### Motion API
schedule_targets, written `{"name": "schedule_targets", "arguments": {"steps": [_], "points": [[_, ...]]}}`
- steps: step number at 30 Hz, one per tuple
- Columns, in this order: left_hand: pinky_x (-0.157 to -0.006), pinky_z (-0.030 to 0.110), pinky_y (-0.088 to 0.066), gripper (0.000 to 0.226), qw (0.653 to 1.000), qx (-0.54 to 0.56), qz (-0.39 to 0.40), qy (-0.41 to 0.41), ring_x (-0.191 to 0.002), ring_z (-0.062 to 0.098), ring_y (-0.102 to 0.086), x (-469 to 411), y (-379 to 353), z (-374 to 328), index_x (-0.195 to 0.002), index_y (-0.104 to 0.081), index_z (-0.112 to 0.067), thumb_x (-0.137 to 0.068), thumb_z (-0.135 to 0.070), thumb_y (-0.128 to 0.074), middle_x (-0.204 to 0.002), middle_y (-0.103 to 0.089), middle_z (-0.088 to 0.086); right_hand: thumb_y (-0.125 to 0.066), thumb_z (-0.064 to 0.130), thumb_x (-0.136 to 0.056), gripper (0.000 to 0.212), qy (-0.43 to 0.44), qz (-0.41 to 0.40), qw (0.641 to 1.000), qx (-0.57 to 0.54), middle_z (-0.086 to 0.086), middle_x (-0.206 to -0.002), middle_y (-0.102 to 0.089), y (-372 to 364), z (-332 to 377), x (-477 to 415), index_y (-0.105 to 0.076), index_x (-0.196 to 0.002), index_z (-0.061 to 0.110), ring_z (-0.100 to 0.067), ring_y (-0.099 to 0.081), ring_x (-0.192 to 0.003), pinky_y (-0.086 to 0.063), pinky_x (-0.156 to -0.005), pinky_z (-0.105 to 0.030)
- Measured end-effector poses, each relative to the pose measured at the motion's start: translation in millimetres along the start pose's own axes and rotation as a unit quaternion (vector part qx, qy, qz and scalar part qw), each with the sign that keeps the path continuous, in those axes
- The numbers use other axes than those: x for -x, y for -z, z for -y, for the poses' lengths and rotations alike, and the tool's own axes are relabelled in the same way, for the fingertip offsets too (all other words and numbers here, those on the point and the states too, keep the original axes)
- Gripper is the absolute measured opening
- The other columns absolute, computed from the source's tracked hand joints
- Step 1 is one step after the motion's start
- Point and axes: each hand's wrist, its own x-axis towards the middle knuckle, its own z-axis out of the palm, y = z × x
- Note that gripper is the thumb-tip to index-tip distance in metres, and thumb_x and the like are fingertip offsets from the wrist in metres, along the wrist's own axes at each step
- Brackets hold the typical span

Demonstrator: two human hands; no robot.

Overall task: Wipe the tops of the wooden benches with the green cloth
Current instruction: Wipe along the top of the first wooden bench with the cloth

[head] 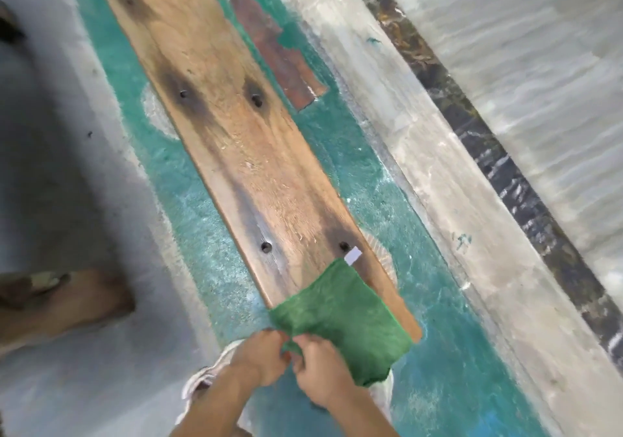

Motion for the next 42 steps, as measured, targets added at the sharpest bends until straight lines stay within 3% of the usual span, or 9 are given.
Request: {"name": "schedule_targets", "arguments": {"steps": [1,6,10,14,20,26,31,36,42], "points": [[-0.098,0.036,-0.050,0.032,0.996,0.076,-0.039,0.035,-0.122,0.031,-0.063,-8.4,-11.2,-19.4,-0.131,-0.064,-0.023,-0.103,-0.031,-0.050,-0.131,-0.064,0.011,-0.046,0.024,-0.102,0.044,0.048,0.020,0.997,0.062,-0.007,-0.142,-0.060,15.9,-20.3,-9.9,-0.056,-0.145,0.022,-0.027,-0.054,-0.133,-0.038,-0.112,-0.030],[-0.102,0.037,-0.050,0.039,0.973,0.174,-0.132,0.075,-0.125,0.028,-0.061,-13.6,-43.0,-50.8,-0.144,-0.056,-0.027,-0.106,-0.034,-0.049,-0.135,-0.059,0.007,-0.045,0.024,-0.104,0.057,0.167,0.014,0.972,0.165,-0.007,-0.166,-0.037,32.3,-63.5,-17.0,-0.039,-0.160,0.021,-0.025,-0.031,-0.154,-0.027,-0.125,-0.033],[-0.110,0.036,-0.045,0.046,0.936,0.255,-0.227,0.087,-0.137,0.023,-0.052,-14.8,-65.1,-87.1,-0.153,-0.047,-0.028,-0.110,-0.044,-0.041,-0.153,-0.047,-0.001,-0.054,0.033,-0.097,0.053,0.260,-0.145,0.922,0.249,-0.011,-0.154,-0.057,56.0,-92.8,-16.6,-0.063,-0.146,0.016,-0.029,-0.054,-0.143,-0.052,-0.110,-0.040],[-0.123,0.046,-0.034,0.059,0.905,0.300,-0.278,0.115,-0.156,0.023,-0.027,-21.7,-96.7,-107.1,-0.164,-0.029,-0.032,-0.109,-0.055,-0.027,-0.172,-0.021,-0.005,-0.043,0.044,-0.099,0.065,0.290,-0.152,0.883,0.336,-0.019,-0.165,-0.040,55.9,-119.6,-35.8,-0.050,-0.156,0.013,-0.037,-0.038,-0.152,-0.026,-0.117,-0.052],[-0.131,0.051,-0.016,0.072,0.872,0.329,-0.332,0.141,-0.163,0.021,0.006,-47.1,-133.4,-100.9,-0.168,-0.007,-0.036,-0.101,-0.064,-0.009,-0.176,0.008,-0.007,-0.041,0.042,-0.100,0.071,0.358,-0.140,0.849,0.363,-0.016,-0.174,-0.016,21.6,-127.4,-75.3,-0.028,-0.167,0.019,-0.034,-0.018,-0.161,-0.015,-0.122,-0.061],[-0.130,0.048,-0.006,0.073,0.858,0.268,-0.412,0.150,-0.162,0.024,0.015,-78.0,-173.0,-93.3,-0.168,-0.002,-0.034,-0.103,-0.065,-0.015,-0.172,0.023,-0.007,-0.035,0.058,-0.102,0.075,0.383,-0.150,0.838,0.360,-0.015,-0.177,-0.002,-1.0,-165.2,-111.5,-0.014,-0.169,0.031,-0.029,0.000,-0.164,-0.004,-0.129,-0.063],[-0.129,0.053,0.002,0.067,0.867,0.186,-0.441,0.143,-0.160,0.025,0.022,-106.8,-183.2,-114.6,-0.162,0.010,-0.049,-0.100,-0.070,-0.008,-0.171,0.028,-0.012,-0.029,0.062,-0.105,0.069,0.370,-0.193,0.836,0.357,-0.015,-0.177,0.003,25.4,-204.8,-126.7,-0.013,-0.168,0.038,-0.031,0.001,-0.164,0.003,-0.129,-0.061],[-0.128,0.061,-0.010,0.068,0.857,0.118,-0.469,0.178,-0.162,0.023,0.010,-127.6,-209.2,-148.2,-0.166,-0.011,-0.044,-0.103,-0.067,-0.023,-0.177,0.008,-0.001,-0.017,0.064,-0.107,0.065,0.362,-0.205,0.835,0.359,-0.015,-0.176,0.008,56.0,-248.0,-139.5,-0.009,-0.168,0.042,-0.030,0.005,-0.164,0.003,-0.129,-0.061],[-0.129,0.061,-0.010,0.074,0.842,0.105,-0.484,0.211,-0.163,0.021,0.005,-131.7,-227.9,-158.6,-0.166,-0.014,-0.043,-0.100,-0.075,-0.024,-0.177,0.007,0.003,-0.022,0.070,-0.104,0.071,0.338,-0.205,0.856,0.332,-0.016,-0.174,0.019,51.3,-269.5,-133.4,-0.007,-0.168,0.042,-0.030,0.015,-0.162,0.000,-0.128,-0.064]]}}
